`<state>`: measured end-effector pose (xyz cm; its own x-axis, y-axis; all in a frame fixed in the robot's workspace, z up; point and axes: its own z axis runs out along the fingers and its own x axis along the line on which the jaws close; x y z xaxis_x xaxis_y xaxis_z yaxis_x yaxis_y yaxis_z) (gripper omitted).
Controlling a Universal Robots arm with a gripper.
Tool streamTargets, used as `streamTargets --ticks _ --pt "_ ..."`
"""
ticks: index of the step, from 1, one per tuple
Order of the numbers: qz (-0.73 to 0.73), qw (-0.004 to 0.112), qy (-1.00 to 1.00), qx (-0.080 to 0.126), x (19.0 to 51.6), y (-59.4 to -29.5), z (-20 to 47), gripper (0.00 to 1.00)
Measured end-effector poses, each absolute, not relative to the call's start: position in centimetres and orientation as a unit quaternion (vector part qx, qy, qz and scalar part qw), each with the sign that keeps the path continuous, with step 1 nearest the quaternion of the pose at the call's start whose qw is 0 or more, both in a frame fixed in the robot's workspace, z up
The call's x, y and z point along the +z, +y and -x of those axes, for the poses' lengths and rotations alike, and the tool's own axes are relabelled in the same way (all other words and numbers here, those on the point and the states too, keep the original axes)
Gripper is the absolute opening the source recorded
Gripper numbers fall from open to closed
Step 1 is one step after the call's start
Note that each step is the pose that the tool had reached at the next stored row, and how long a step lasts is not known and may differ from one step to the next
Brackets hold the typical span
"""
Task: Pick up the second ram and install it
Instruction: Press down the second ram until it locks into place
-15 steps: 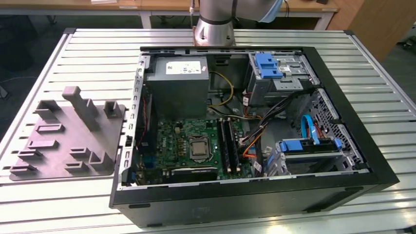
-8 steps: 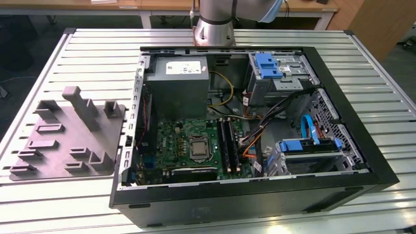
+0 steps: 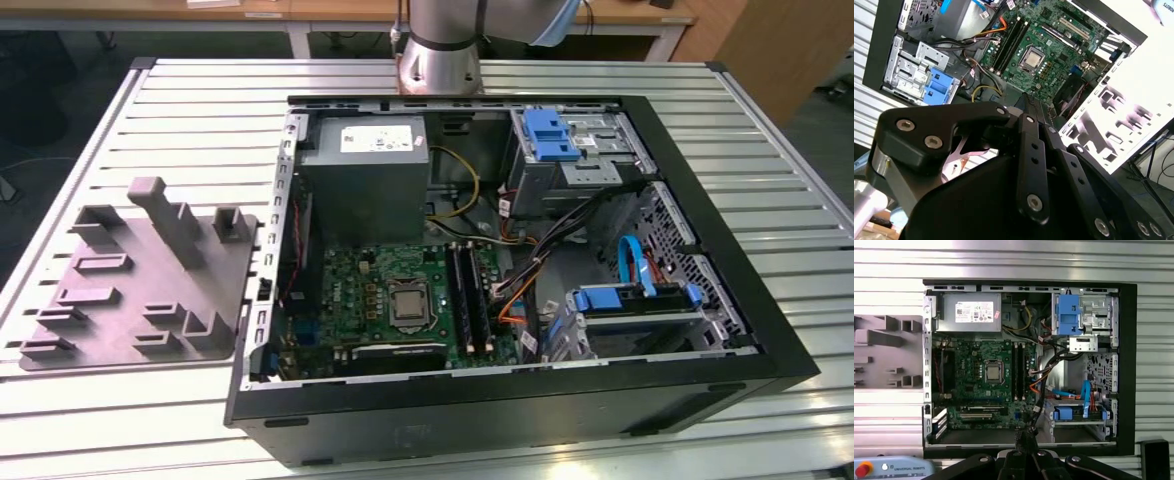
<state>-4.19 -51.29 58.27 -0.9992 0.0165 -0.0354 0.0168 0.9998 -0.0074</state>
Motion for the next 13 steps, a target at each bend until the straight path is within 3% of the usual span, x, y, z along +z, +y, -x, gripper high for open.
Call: streamTargets --ticks 13 --pt "-0.008 0.018 1.0 -0.004 57.83 -51.29 4.19 0.1"
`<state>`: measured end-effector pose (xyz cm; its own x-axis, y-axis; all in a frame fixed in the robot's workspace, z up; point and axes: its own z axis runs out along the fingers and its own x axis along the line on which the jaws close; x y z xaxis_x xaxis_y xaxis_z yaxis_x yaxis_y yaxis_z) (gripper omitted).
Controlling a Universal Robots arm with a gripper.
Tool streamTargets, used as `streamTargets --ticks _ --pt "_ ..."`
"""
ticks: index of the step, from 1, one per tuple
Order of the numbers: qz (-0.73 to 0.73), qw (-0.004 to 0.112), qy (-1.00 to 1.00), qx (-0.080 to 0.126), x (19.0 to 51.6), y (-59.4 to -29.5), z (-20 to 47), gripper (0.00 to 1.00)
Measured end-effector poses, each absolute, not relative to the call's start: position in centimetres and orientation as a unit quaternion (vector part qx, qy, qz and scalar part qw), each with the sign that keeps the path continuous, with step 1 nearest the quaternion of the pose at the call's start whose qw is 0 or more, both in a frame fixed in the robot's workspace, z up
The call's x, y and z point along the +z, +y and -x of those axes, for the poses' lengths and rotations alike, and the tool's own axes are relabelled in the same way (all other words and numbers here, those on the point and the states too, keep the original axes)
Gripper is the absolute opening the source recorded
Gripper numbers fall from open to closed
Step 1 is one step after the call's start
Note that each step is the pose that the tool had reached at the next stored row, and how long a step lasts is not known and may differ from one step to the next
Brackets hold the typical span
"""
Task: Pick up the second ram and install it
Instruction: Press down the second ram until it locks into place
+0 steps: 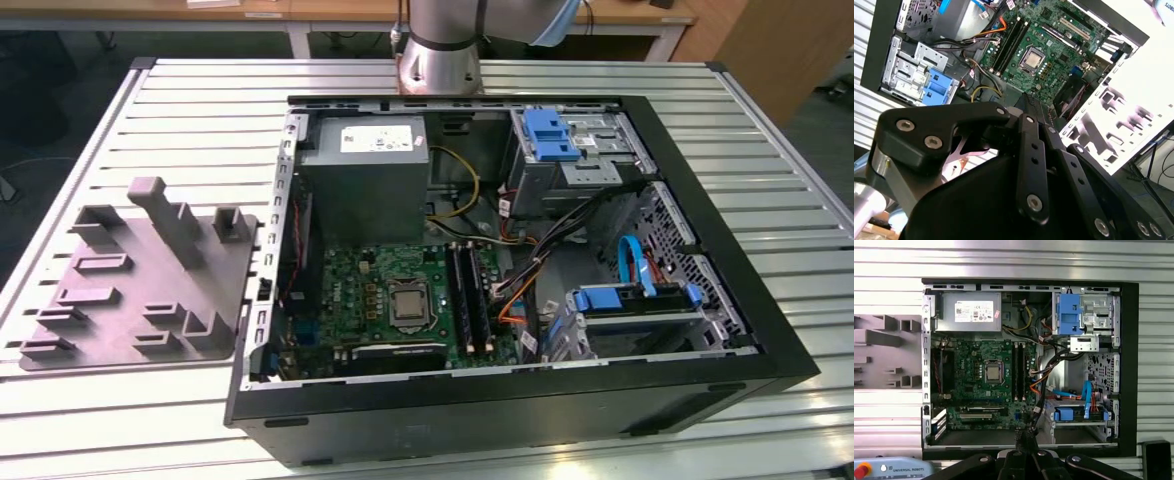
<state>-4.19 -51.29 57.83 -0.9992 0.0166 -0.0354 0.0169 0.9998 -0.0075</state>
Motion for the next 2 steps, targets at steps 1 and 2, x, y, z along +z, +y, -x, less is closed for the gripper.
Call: streamTargets --ticks 1,2 --pt "-0.008 0.018 1.0 -0.004 57.82 -51.29 4.19 0.1" --pt "-0.008 0.018 1.0 -0.004 57.82 -51.29 4.19 0.1"
